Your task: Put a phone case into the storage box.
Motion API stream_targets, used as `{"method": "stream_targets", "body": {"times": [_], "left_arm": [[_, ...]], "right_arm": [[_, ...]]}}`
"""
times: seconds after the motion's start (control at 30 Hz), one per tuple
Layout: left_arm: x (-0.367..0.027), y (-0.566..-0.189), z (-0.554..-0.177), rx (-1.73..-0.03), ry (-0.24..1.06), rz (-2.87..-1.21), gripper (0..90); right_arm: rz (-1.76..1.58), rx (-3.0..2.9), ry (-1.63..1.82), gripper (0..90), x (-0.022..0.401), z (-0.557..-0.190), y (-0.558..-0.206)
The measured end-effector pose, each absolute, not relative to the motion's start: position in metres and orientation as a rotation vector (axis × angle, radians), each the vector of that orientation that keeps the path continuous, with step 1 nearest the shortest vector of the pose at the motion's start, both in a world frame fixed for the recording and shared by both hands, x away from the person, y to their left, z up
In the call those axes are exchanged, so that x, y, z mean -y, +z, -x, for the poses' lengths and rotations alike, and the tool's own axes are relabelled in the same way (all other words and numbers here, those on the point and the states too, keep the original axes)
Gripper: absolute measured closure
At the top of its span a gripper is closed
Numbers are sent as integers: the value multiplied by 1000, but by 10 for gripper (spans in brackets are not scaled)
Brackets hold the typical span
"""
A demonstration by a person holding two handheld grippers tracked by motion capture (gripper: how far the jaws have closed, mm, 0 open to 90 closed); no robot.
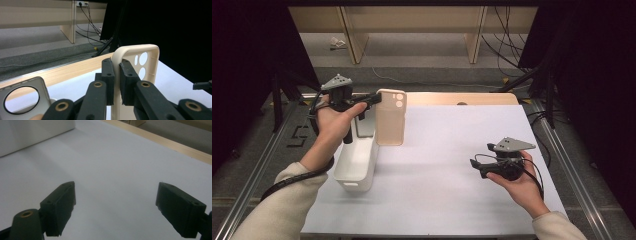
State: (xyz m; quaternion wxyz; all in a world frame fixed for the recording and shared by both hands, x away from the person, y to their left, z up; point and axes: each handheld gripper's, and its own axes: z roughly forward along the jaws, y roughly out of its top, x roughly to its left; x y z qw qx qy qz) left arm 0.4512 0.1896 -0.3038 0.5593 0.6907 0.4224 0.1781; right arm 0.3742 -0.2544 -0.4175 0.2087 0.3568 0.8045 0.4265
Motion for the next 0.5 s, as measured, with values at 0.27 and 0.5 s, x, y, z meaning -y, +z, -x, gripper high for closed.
{"method": "stream_targets", "body": {"times": [0.27,0.5], "left_arm": [[-198,-302,-453,-1005,431,-1622,831],[-202,-300,-453,-1005,437,-1619,831]], "right_arm": [[-998,-2232,1188,172,255,-374,-417],[-1002,-2229,1192,172,255,-375,-417]]}}
